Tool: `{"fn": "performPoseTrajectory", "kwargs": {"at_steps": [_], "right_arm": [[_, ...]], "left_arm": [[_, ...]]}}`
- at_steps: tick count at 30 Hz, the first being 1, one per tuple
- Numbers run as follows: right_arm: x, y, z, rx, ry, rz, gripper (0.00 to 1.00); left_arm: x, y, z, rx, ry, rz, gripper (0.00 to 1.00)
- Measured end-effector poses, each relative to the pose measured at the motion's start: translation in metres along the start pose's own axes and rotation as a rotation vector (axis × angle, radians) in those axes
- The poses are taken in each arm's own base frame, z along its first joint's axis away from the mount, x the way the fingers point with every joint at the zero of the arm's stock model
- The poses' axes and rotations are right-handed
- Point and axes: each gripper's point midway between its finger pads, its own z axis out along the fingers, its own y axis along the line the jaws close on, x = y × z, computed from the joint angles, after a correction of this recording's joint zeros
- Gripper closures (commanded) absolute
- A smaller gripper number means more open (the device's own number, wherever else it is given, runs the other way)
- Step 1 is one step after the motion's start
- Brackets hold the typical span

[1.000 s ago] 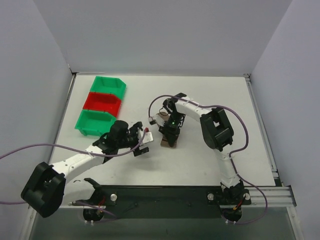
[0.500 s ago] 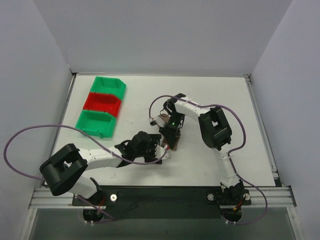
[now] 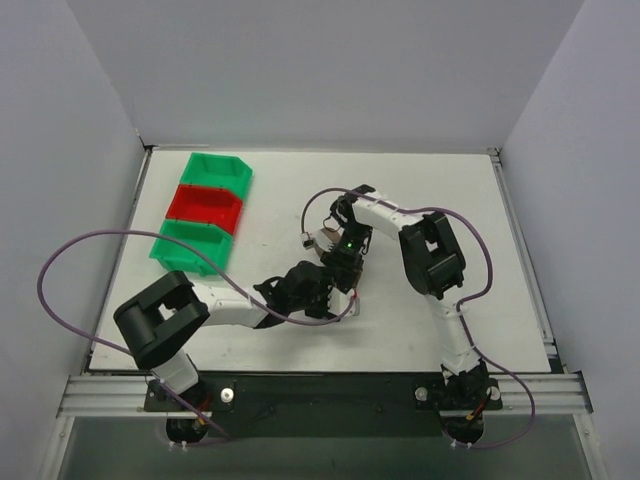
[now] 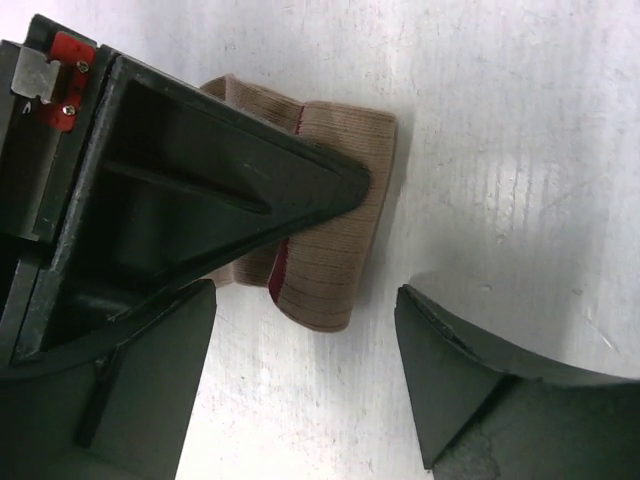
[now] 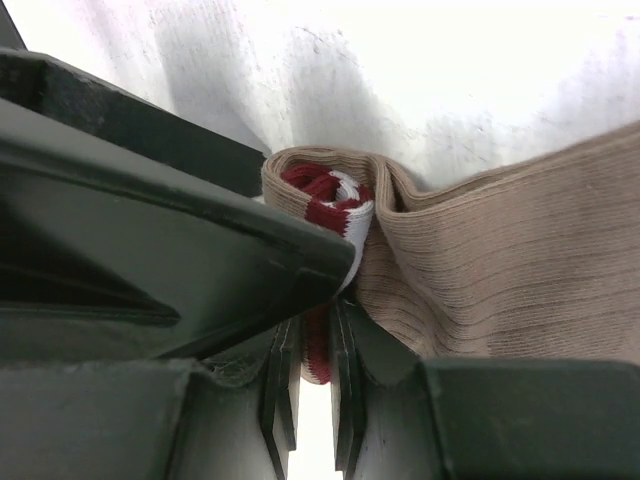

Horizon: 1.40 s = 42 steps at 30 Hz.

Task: Roll the socks
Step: Roll the sock at the center of the board.

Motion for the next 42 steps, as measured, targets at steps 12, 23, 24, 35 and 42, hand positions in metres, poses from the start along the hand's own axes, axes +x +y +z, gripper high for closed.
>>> {"fn": "performPoseTrajectory", "kwargs": {"at_steps": [12,23,24,35,42], "right_arm": [[0.0,0.0,-0.001,0.0,-0.001,0.001,1.0],[0.002,0.0,0.0,-0.003,0.005,0.006,0.95],[0.002,0.0,0.0,-0.003,0.005,0.006,0.9],[0.001,-0.005,-0.009,0.001,-0.011,0.032,0.46],[0.0,-0.009,-0.018,0.012,-0.037,0.06,0.36]], "left_arm": [[0.0,-0.006,0.016,0.025,0.031,0.047,0.71],[0.001,-0.007,0.02,0.028,0.07,0.086,0.95],[0.001,-0.007,0.02,0.028,0.071,0.086,0.97],[0.003,-0.008,0.019,0.027,0.092,0.095,1.0],[0.003,-0.007,0.018,0.042,0.114,0.085,1.0]]}}
